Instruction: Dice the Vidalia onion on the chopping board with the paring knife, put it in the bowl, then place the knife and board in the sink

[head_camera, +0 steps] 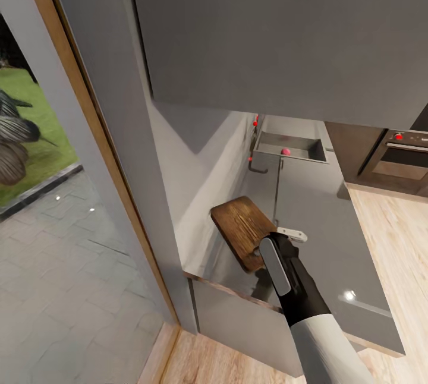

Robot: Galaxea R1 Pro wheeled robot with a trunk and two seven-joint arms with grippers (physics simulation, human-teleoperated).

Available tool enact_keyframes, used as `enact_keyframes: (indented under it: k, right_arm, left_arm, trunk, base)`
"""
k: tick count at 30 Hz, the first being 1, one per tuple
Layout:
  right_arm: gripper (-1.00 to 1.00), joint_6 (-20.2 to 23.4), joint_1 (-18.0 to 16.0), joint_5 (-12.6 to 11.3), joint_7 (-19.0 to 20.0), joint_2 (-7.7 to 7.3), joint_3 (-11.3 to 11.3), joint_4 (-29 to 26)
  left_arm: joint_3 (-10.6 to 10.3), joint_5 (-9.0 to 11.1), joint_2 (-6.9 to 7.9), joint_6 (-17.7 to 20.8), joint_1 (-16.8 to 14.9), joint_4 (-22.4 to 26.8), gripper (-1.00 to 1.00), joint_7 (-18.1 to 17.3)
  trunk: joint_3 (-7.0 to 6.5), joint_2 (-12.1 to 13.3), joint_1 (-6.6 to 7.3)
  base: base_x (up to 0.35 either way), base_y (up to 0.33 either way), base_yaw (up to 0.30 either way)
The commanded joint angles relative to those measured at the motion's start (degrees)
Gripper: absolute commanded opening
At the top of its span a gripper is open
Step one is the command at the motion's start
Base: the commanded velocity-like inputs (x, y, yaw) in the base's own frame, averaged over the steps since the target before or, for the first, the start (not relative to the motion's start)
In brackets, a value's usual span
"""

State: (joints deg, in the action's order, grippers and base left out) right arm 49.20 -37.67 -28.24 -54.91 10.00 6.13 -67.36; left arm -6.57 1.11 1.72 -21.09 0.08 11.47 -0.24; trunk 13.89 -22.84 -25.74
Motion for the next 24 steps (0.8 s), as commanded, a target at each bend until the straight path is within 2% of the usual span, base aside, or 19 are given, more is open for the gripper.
enact_keyframes:
  k: [1,9,10,24]
  right_arm:
    - [-1.00,-0.24,-0.03,-1.48,-0.54,0.00,0.06,4.08]
    - [-1.00,-0.35,-0.03,-1.47,-0.49,0.00,-0.05,4.08]
    - [-1.00,-0.84,-0.03,-1.47,0.02,-0.60,0.10,4.08]
    - [-1.00,-0.86,-0.03,-1.68,0.25,-1.09,0.11,3.99]
  left_arm:
    - [-0.27,0.12,0.04,-0.09,0.00,0.06,1.00,-0.02]
    - [-0.26,0.12,0.04,-0.09,0.00,0.05,1.00,-0.02]
    - [-0.20,0.04,0.04,-0.15,0.00,0.13,1.00,-0.02]
    - [-0.11,-0.02,0.09,-0.18,0.00,0.13,1.00,0.13]
  trunk:
    - [0.11,-0.08,-0.05]
    - [0.11,-0.08,-0.05]
    - [0.06,-0.08,-0.05]
    - [-1.02,-0.08,-0.05]
  base:
    - [0.000,0.000,0.000]
    - [0.000,0.000,0.000]
    - [0.000,0.000,0.000]
    - [0.000,0.000,0.000]
